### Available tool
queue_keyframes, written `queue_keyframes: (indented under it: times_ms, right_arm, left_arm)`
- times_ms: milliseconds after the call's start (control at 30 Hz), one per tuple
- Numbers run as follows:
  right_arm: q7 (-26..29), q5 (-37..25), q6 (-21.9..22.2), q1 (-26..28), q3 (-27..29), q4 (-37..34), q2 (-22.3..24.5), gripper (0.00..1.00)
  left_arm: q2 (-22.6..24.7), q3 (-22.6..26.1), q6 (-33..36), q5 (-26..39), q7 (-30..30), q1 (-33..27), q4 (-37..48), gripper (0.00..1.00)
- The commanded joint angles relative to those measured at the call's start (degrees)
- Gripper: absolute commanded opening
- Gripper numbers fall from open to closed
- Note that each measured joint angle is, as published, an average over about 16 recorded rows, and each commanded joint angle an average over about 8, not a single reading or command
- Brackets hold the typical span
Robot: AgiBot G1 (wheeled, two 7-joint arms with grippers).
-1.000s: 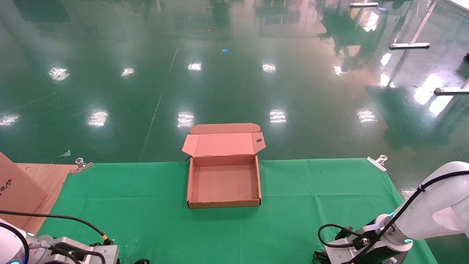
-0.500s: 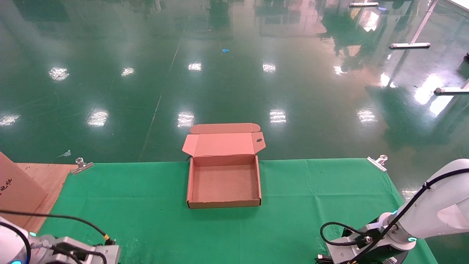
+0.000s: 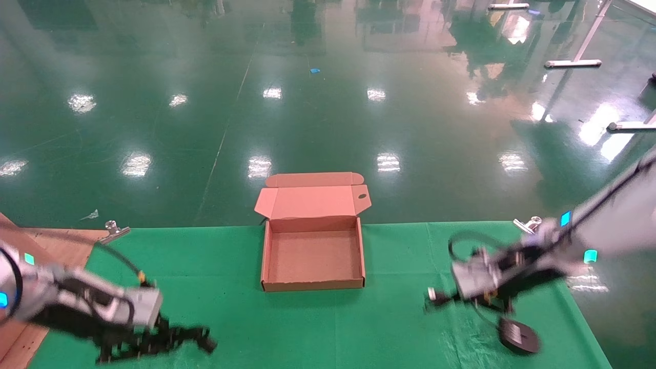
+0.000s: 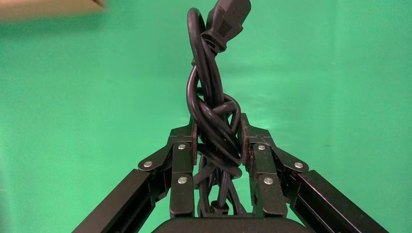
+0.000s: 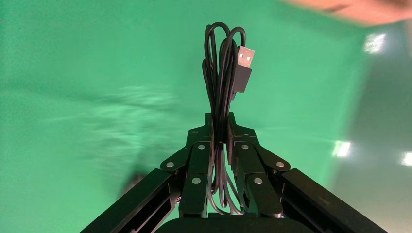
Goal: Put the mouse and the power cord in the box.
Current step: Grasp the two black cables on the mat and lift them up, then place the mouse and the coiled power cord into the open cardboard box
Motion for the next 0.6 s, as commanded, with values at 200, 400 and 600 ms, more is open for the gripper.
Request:
queue_keyframes:
  times_ms: [200,400,600]
  right_arm:
    - [2.0,1.5,-3.8,9.4,1.1,1.2,-0.8,0.0]
    - [5.2,2.6,-2.1,14.8,1.9,2.3,-4.6,0.0]
    - [8.1,4.5,4.0,15.2,2.5,7.9,-7.2,0.0]
  left_arm:
    - [2.6,0.5,4.5,0.8,-1.4,-10.0,-2.5,0.0]
    - [6.1,0.2,4.7,0.5,-2.5,-17.8,-3.5,0.0]
    - [9.7,-0.5,0.8,-0.1,-2.9,-22.5,-2.7,0.0]
